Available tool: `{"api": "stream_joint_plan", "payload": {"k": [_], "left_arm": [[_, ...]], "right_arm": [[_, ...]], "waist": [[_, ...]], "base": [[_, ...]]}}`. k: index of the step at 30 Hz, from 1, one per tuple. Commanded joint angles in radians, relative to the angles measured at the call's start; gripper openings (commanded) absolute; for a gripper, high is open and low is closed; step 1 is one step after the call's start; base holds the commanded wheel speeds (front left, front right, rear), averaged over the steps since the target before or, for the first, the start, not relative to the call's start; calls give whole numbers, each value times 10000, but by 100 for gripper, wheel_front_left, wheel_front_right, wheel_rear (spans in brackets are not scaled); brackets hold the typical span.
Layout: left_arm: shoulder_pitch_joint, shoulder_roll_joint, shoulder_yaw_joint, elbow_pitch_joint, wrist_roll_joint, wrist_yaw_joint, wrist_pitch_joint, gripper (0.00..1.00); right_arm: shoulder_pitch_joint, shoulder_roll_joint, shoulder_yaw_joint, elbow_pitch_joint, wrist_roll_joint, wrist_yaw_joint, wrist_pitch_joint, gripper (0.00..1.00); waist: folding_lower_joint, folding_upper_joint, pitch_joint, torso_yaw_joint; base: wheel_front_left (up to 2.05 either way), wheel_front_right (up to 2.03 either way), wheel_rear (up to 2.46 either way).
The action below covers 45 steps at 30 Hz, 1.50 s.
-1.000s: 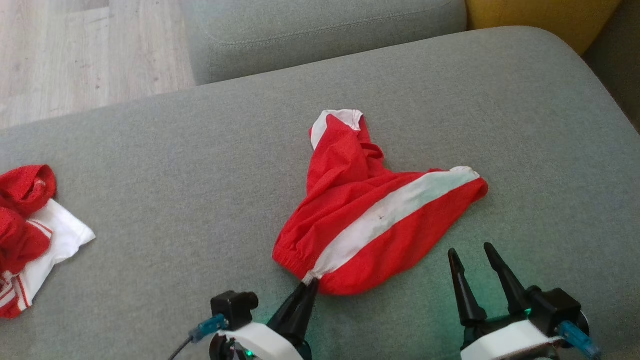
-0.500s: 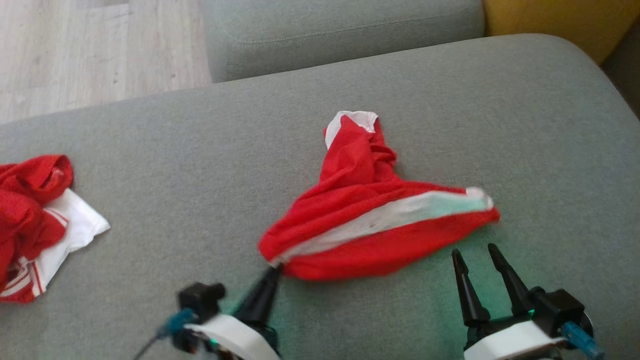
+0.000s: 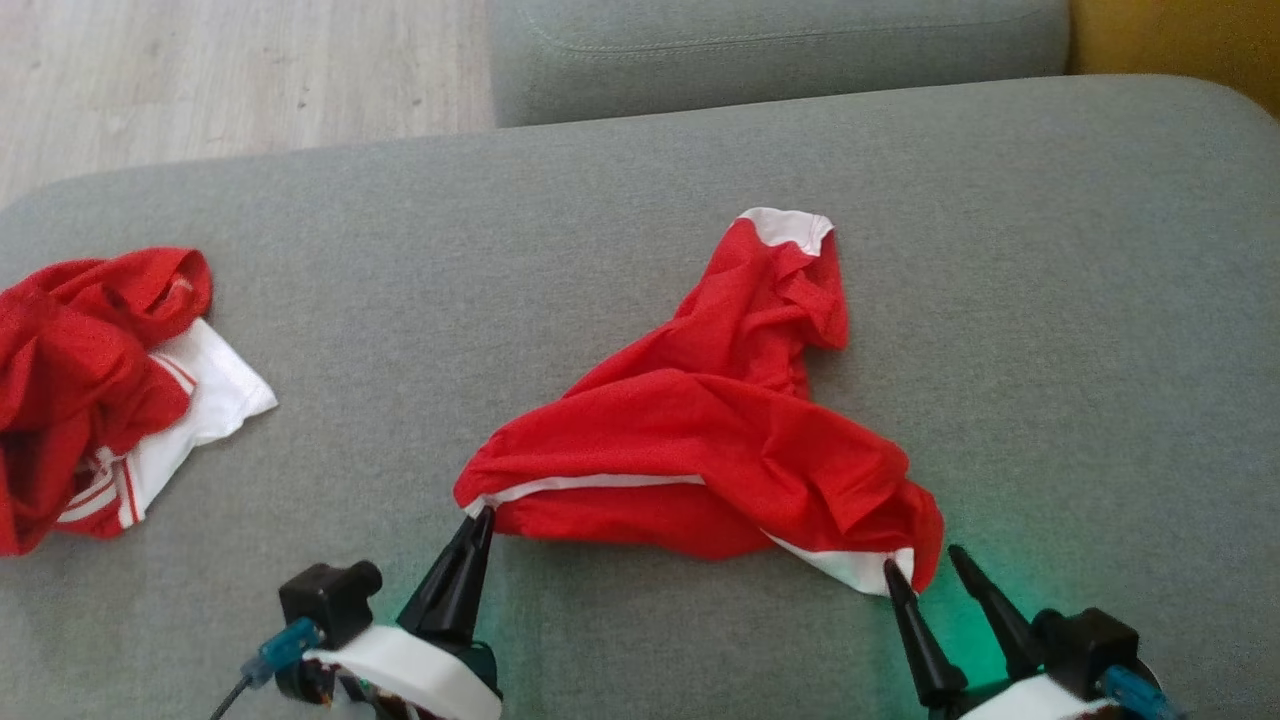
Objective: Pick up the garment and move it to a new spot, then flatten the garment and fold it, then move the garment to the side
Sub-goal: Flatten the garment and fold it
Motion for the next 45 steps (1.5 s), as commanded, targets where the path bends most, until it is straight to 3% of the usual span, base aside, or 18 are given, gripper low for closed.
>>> {"api": "stream_joint_plan", "payload": {"k": [1, 10, 13, 14, 16, 22, 26, 30, 38, 41, 45], "left_arm": [[-375, 82, 442, -248, 100, -31, -125, 0], [-571, -89, 401, -122, 312, -142, -125, 0], [-673, -135, 357, -63, 362, -174, -125, 0], [-717, -151, 340, -42, 374, -185, -125, 0], [-799, -184, 316, -3, 381, -207, -125, 0], [-889, -161, 412, -25, 485, -247, -125, 0], [-890, -22, 943, -570, 386, -333, -125, 0], [-1309, 646, 922, -1597, 292, -452, 86, 0], [-3650, 2317, 989, -4650, -940, -497, 1713, 0], [-5108, 2563, 1138, -5145, -1263, -498, 2280, 0], [-7346, 2516, 1028, -4530, -1151, -499, 2838, 0]], "right_arm": [[-396, -387, 450, -162, 157, 65, -38, 100], [-651, -1018, 1535, 198, 909, 65, -38, 100], [-848, -1052, 1799, 445, 1109, 65, -38, 84], [-912, -1060, 1913, 557, 1167, 65, -38, 49], [-1036, -1106, 2168, 760, 1291, 65, -38, 0], [-1191, -1254, 2117, 490, 1477, 65, -38, 0], [-1247, -1370, 1213, -769, 1600, 65, -38, 0], [-1537, -1602, 174, -2373, 2325, 65, -38, 0], [-3419, -3364, -914, -4504, 3429, 65, -38, 0], [-4831, -4130, -762, -4487, 3599, 65, 191, 0], [-7085, -4495, -505, -3736, 4050, 65, 898, 0]], "waist": [[0, 0, 34, 75], [0, 0, 166, 238], [0, 0, 206, 290], [0, 0, 222, 312], [0, 0, 230, 349], [0, 0, 163, 318], [0, 0, 88, 138], [0, 0, -17, -66], [0, 0, 432, -261], [0, 0, 895, -267], [0, 0, 1637, -241]], "base": [[0, 0, 0], [0, 0, 0], [0, 0, 0], [0, 0, 0], [0, 0, 0], [0, 0, 0], [0, 0, 0], [0, 0, 0], [0, 0, 0], [0, 0, 0], [0, 0, 0]]}}
